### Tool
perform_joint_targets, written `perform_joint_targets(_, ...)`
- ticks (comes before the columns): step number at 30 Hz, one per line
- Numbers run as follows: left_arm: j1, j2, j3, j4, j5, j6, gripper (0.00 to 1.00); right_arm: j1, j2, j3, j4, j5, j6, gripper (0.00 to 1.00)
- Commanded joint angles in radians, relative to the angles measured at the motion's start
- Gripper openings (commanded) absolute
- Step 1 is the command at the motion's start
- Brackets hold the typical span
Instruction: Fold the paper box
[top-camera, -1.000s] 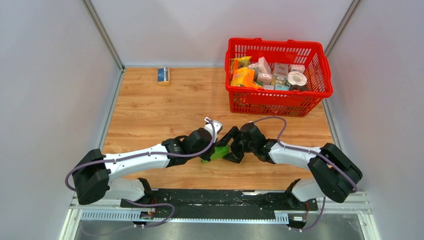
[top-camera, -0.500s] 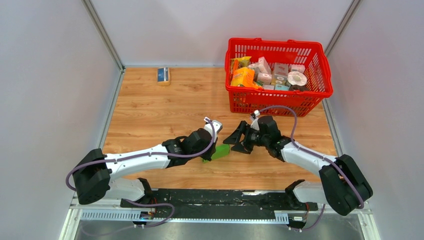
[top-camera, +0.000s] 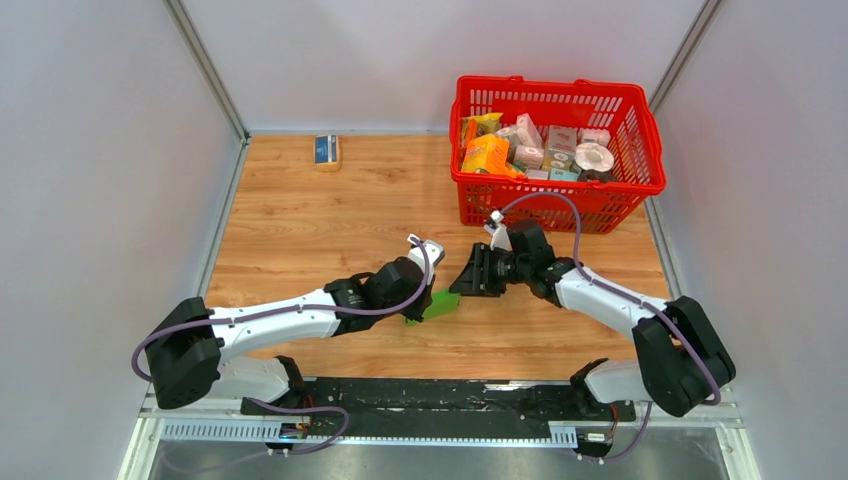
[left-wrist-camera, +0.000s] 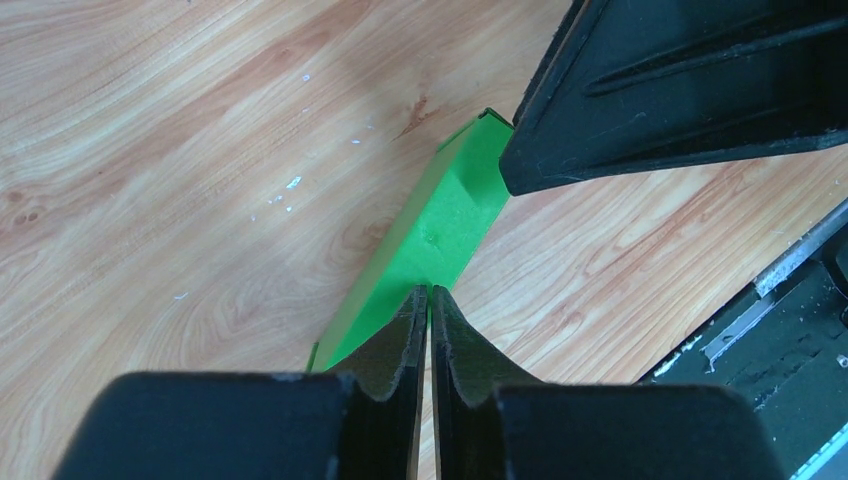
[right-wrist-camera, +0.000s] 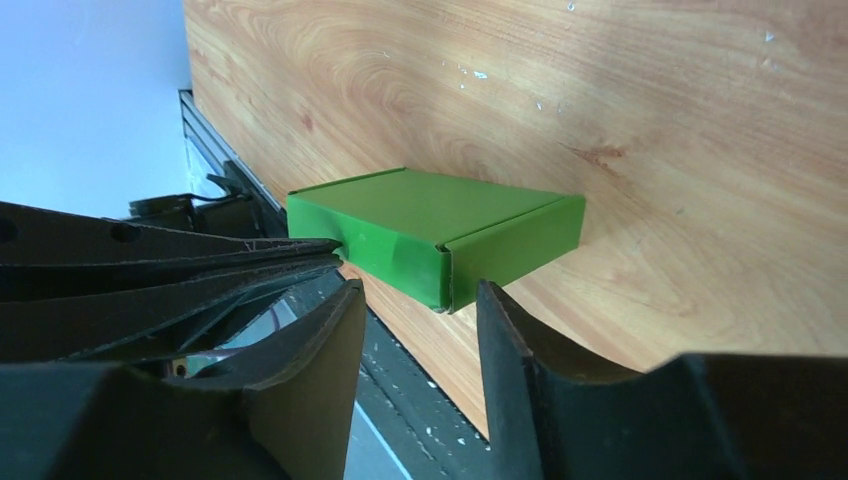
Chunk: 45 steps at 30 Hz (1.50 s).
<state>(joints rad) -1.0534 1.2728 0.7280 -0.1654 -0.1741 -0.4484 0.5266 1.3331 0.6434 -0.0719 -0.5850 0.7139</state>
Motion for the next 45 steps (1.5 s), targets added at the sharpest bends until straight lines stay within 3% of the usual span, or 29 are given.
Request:
perform_joint_targets(1,-0.002,0.036,-0.044,-0.091,0.013,-0.012,0.12,-0.005,0.020,0.055,-0.019,-0.002,-0.109,0.44)
perform_joint_targets(7,-0.002,0.030,-0.044,-0.088,0.018,-0.013,0.13,-0.005,0.064,0.019,0.040,-0.001,-0.113,0.37)
perform_joint_targets(9,-0.003,0.020,-0.039,-0.086,0.019,-0.018,0.15,-0.005,0.098,-0.001,0.064,0.001,-0.116,0.27)
perform_joint_targets(12,-0.003,-0.031,-0.026,-0.112,0.025,-0.029,0.26,-0.005,0.121,-0.017,0.096,0.017,-0.117,0.19)
perform_joint_targets(13,-0.003,-0.053,-0.025,-0.120,0.021,-0.036,0.34,-0.005,0.124,-0.021,0.103,0.013,-0.114,0.15)
perform_joint_targets(19,0.024,-0.288,-0.024,-0.253,-0.008,-0.153,0.54,-0.005,0.118,-0.039,0.126,0.005,-0.106,0.10)
perform_joint_targets(26,0.085,-0.478,-0.163,-0.309,-0.013,-0.402,0.56,-0.005,0.113,-0.039,0.141,-0.012,-0.094,0.09)
perform_joint_targets(30,0.185,-0.541,-0.283,-0.170,0.085,-0.483,0.56,-0.005,0.110,-0.044,0.146,-0.010,-0.097,0.07)
perform_joint_targets(40,0.257,-0.553,-0.378,0.039,0.194,-0.581,0.61,-0.005,0.098,-0.047,0.147,-0.021,-0.103,0.03)
perform_joint_targets(45,0.265,-0.498,-0.360,0.063,0.202,-0.584,0.55,-0.005,0.101,-0.045,0.146,-0.019,-0.105,0.02)
